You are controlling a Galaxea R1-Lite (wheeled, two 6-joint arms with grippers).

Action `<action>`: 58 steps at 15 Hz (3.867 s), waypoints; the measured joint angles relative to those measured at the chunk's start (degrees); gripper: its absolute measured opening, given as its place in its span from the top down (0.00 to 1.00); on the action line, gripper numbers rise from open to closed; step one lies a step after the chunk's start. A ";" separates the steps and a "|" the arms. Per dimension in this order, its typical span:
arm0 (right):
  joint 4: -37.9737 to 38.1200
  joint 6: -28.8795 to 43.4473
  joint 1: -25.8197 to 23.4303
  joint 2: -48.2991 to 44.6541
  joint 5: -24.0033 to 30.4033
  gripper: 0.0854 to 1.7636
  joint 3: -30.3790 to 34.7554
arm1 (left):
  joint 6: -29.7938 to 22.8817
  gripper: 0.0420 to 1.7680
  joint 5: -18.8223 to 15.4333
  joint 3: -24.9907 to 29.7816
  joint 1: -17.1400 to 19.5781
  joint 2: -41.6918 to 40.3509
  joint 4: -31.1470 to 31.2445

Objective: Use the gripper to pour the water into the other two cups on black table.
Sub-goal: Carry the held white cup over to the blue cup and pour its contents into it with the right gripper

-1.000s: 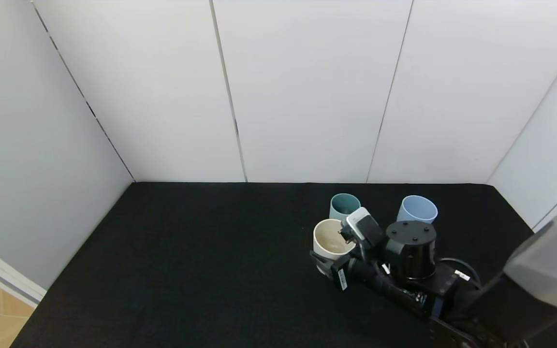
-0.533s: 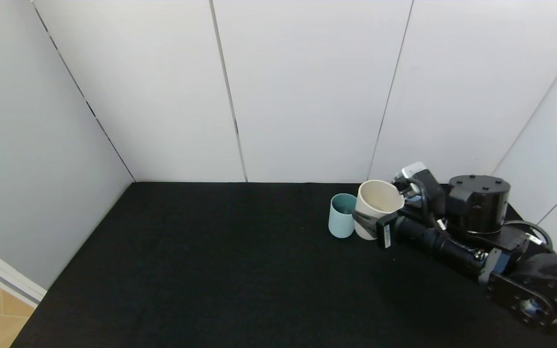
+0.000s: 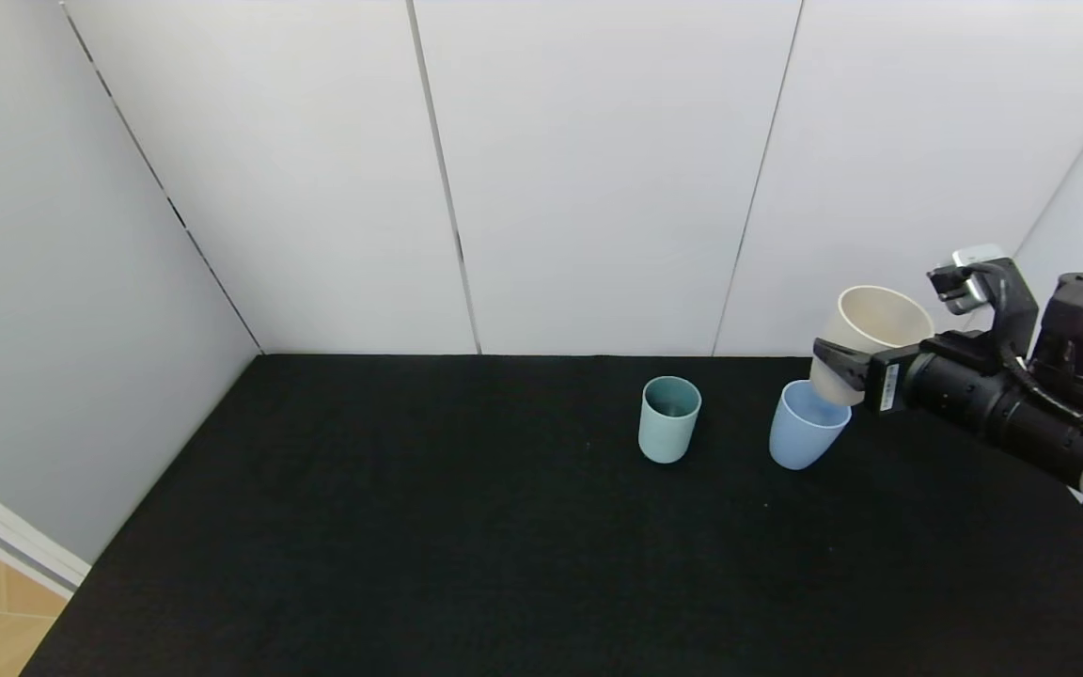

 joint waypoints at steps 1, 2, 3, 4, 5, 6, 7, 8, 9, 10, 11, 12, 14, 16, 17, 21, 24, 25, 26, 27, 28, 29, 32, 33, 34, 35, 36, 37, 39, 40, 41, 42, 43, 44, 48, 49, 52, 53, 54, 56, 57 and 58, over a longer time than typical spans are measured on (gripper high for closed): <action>0.44 -0.28 -2.07 -0.39 0.74 0.28 0.06 | 0.02 0.03 0.02 0.00 0.00 0.00 0.00; 2.01 -0.96 -4.11 -0.94 1.71 0.28 -0.11 | 0.00 0.03 0.02 0.00 0.00 0.00 0.00; 5.23 -2.32 -6.22 -1.83 3.08 0.28 -0.99 | 0.00 0.03 0.02 0.00 0.00 0.00 0.00; 8.84 -3.39 -8.00 -2.85 4.49 0.28 -2.15 | 0.00 0.03 0.02 0.00 0.00 0.00 0.00; 12.09 -3.84 -9.59 -3.89 5.78 0.28 -3.72 | -0.01 0.03 0.02 0.00 0.00 0.00 0.00; 14.77 -4.36 -10.97 -4.89 6.73 0.28 -5.38 | 0.00 0.03 0.02 0.00 0.00 0.00 0.00; 16.62 -5.96 -11.98 -5.55 7.41 0.28 -6.62 | 0.00 0.03 0.02 0.00 0.00 0.00 0.00; 17.36 -8.41 -12.75 -5.91 8.68 0.28 -7.33 | 0.02 0.03 0.00 0.00 0.00 0.00 0.00; 17.66 -11.84 -13.56 -6.01 10.47 0.28 -7.75 | 0.00 0.03 0.02 0.00 0.00 0.00 0.00; 17.93 -15.25 -14.28 -5.83 11.57 0.28 -7.96 | 0.02 0.03 0.02 0.00 0.00 0.00 0.00; 18.05 -18.58 -14.91 -5.41 12.09 0.28 -8.27 | 0.00 0.03 0.02 0.00 0.00 0.00 0.00; 18.10 -21.75 -15.57 -4.80 12.26 0.28 -8.44 | 0.02 0.03 0.02 0.00 0.00 0.00 0.00; 18.13 -25.42 -16.62 -3.67 12.31 0.28 -8.63 | 0.02 0.03 0.02 0.00 0.00 0.00 -0.02; 17.91 -28.83 -16.90 -2.54 12.29 0.28 -8.85 | 0.02 0.03 0.02 0.00 -0.05 0.00 0.00; 17.94 -31.05 -16.90 -1.96 12.18 0.28 -9.18 | 0.00 0.03 0.02 0.00 -0.05 0.00 -0.02; 22.04 -41.52 -16.26 -0.01 11.06 0.28 -10.81 | 0.02 0.03 0.02 0.00 0.00 0.00 -0.02; 24.61 -48.04 -14.43 0.55 6.19 0.28 -11.86 | 0.02 0.03 0.02 0.00 -0.02 0.00 -0.02; 24.64 -49.59 -13.53 0.79 4.55 0.28 -11.97 | 0.00 0.03 0.02 0.00 -0.02 0.00 -0.02; 24.64 -51.01 -12.65 1.12 3.15 0.28 -12.15 | 0.02 0.03 0.02 0.00 -0.05 0.00 0.00; 24.66 -52.71 -11.80 1.57 1.87 0.28 -12.43 | 0.02 0.03 0.02 0.00 -0.05 0.00 -0.02; 24.66 -54.47 -11.22 2.01 0.79 0.28 -12.76 | 0.02 0.03 0.02 0.00 -0.07 0.00 -0.02; 24.72 -56.06 -10.75 2.43 -0.04 0.28 -13.04 | -0.01 0.03 0.02 0.00 -0.07 0.00 -0.02; 24.66 -60.12 -10.01 3.63 -1.71 0.28 -13.48 | 0.00 0.03 0.02 0.00 -0.10 0.00 0.00; 24.70 -61.17 -9.92 4.01 -2.01 0.28 -13.59 | 0.00 0.03 0.02 0.00 -0.10 0.00 0.00; 24.69 -62.09 -9.86 4.33 -2.49 0.28 -13.75 | 0.00 0.03 0.02 0.00 -0.10 0.00 -0.02; 24.69 -62.85 -9.67 4.71 -3.25 0.28 -13.92 | 0.02 0.03 0.02 0.00 -0.10 0.00 -0.02; 24.69 -63.51 -9.39 5.14 -3.85 0.28 -14.23 | 0.02 0.03 0.02 0.00 -0.10 0.00 0.00; 24.69 -64.28 -9.18 5.58 -4.24 0.28 -14.56 | 0.02 0.03 0.02 0.00 -0.10 0.00 0.00; 24.66 -65.61 -8.69 6.52 -5.12 0.28 -15.35 | 0.02 0.03 0.02 0.00 -0.10 0.00 -0.02; 24.64 -66.22 -8.41 6.97 -5.58 0.28 -15.69 | 0.02 0.03 0.02 0.00 -0.10 0.00 -0.02; 24.55 -67.05 -8.03 7.39 -6.13 0.28 -15.96 | 0.00 0.03 0.02 0.00 -0.10 0.00 -0.02; 24.48 -67.87 -7.73 7.77 -6.61 0.28 -16.09 | 0.02 0.03 0.02 0.00 -0.10 0.00 -0.02; 24.44 -68.58 -7.42 8.07 -7.11 0.28 -16.18 | 0.02 0.03 0.02 0.00 -0.10 0.00 0.00; 24.44 -69.47 -7.18 8.37 -7.52 0.28 -16.41 | 0.02 0.03 0.02 0.00 -0.10 0.00 0.00; 24.61 -72.42 -6.66 9.47 -8.87 0.28 -18.33 | 0.02 0.03 0.02 0.00 -0.10 0.00 -0.02; 24.69 -72.95 -6.66 9.69 -9.17 0.28 -18.86 | 0.02 0.03 0.02 0.00 -0.10 0.00 0.00; 24.70 -74.55 -6.70 10.41 -9.23 0.28 -20.31 | 0.02 0.03 0.02 0.00 -0.10 0.00 0.00; 24.70 -75.34 -6.73 10.58 -9.53 0.29 -20.74 | 0.02 0.03 0.02 0.00 -0.10 0.00 0.00; 24.61 -76.14 -6.77 10.76 -10.36 0.29 -20.92 | 0.02 0.03 0.02 0.00 -0.10 0.00 0.00; 24.59 -77.18 -6.84 10.97 -10.74 0.29 -21.33 | 0.02 0.03 0.02 0.00 -0.10 0.00 0.00; 24.48 -77.43 -6.81 11.07 -10.83 0.29 -21.48 | 0.02 0.03 0.02 0.00 -0.10 0.00 0.00; 24.39 -77.48 -6.81 11.11 -10.83 0.29 -21.61 | 0.00 0.03 0.02 0.00 -0.10 0.00 0.00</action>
